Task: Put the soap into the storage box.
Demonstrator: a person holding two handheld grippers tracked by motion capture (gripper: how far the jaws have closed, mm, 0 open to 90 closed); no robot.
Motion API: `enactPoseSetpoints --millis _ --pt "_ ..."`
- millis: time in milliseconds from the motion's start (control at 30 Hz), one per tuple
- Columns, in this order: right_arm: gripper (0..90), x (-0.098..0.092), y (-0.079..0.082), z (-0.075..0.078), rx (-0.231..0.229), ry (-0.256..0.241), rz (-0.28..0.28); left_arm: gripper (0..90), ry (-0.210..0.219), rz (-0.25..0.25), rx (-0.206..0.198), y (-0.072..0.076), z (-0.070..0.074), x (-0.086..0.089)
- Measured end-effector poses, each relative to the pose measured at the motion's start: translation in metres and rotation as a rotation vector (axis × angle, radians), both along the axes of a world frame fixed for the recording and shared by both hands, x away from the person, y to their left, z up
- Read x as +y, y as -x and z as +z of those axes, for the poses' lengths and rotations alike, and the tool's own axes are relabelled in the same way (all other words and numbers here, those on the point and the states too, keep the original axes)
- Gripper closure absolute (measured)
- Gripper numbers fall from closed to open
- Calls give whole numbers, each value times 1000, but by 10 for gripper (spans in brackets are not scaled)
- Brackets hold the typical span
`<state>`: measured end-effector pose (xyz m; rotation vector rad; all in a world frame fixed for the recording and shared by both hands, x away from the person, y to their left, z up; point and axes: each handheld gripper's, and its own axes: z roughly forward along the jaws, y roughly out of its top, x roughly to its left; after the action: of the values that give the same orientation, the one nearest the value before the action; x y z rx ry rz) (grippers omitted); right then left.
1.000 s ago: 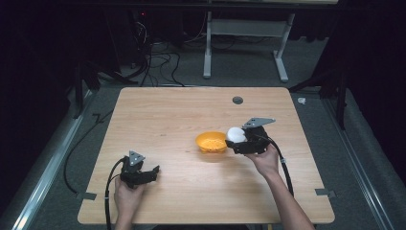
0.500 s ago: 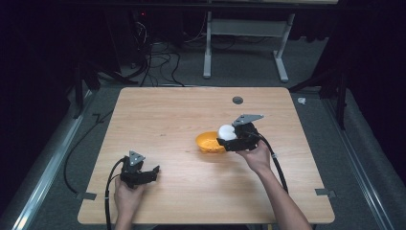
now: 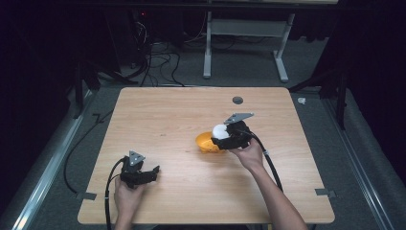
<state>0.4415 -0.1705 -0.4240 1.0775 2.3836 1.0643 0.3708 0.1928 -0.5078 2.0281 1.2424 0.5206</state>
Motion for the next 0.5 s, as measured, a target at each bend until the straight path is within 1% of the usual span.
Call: enactPoseSetpoints --millis 100,200,500 --pt "251 5 -2 -3 8 10 4 207 0 0 0 0 0 0" --pt "251 9 -5 -7 19 4 3 207 1 -1 -2 0 0 0" --pt "250 12 -10 -14 40 10 8 207 1 -2 -2 0 0 0"
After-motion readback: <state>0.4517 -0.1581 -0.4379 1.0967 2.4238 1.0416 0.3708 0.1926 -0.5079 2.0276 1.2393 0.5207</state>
